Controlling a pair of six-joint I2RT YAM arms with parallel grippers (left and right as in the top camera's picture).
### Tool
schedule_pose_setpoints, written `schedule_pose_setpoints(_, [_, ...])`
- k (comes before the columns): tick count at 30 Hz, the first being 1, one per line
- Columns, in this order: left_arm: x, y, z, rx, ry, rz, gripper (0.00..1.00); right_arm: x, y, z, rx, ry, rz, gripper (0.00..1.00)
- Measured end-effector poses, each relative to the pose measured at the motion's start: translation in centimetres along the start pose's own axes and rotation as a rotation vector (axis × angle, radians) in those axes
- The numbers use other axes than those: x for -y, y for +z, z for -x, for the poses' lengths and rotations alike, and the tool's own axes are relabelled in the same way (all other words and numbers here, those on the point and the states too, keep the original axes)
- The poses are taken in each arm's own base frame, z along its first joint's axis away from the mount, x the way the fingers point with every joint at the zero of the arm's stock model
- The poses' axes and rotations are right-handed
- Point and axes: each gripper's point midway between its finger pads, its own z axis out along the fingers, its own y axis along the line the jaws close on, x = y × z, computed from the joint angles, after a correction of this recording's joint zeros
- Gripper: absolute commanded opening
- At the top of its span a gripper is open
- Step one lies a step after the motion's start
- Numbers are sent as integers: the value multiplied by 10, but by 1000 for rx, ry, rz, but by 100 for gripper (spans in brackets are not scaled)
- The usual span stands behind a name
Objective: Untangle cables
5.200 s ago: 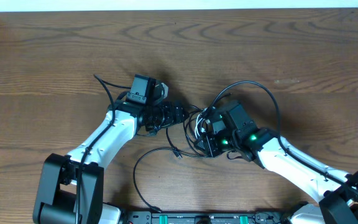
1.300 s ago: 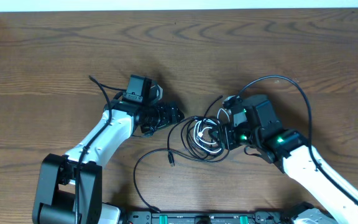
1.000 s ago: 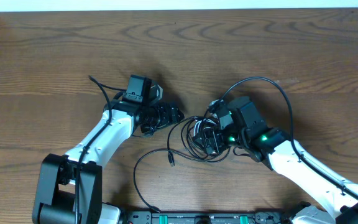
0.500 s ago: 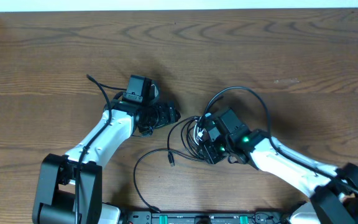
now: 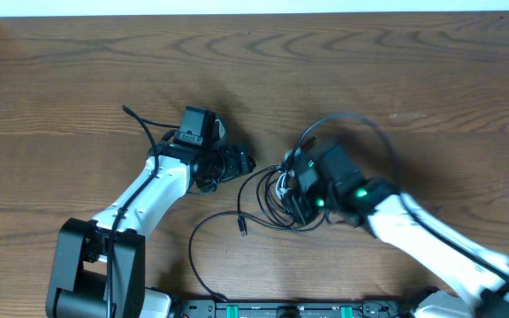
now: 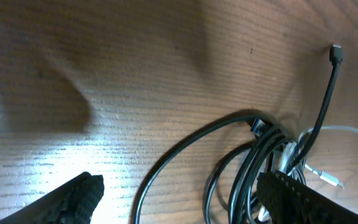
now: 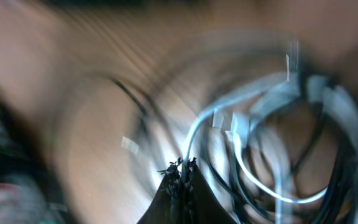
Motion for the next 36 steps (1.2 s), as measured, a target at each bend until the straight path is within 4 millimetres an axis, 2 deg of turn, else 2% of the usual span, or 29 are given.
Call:
schedule_pose_setpoints(1, [0,0,0,0,0,0,86,-9,-16,19,57,-9,26,1])
schedule_pose_setpoints(2, [0,0,0,1,0,0,86,-20,-42,45,146,-29,53,1])
schedule_pose_setpoints(3, [0,0,0,0,0,0,86,-26,-58,59,199,-43,66,1])
schedule_pose_setpoints(6, [0,0,0,0,0,0,86,-40,-122,99,400,-94,76,1])
schedule_pose_setpoints(9, [0,0,0,1,0,0,85,-40,-163,112,516,-98,43,1])
schedule_pose_setpoints(11, [0,0,0,0,0,0,86,-34,-171,110,527,-70,24,1])
schedule_pose_setpoints(14, [0,0,0,0,0,0,86,-17,-166,107,504,-12,-19,1])
schedule_pose_setpoints(16, [0,0,0,0,0,0,86,-2,-157,101,467,36,-67,5])
schedule_pose_setpoints(20, [0,0,0,0,0,0,86,27,-130,77,329,159,-142,31])
schedule_pose_setpoints(25, [0,0,0,0,0,0,85,48,-86,51,157,253,-168,41])
schedule_pose_setpoints(30, [0,0,0,0,0,0,86,44,-47,32,25,269,-122,47])
schedule_pose_setpoints(34, [0,0,0,0,0,0,85,24,-29,24,-33,243,-53,51])
schedule_pose_setpoints(36, [-1,0,1,3,0,6,81,11,-25,27,-28,210,-14,52])
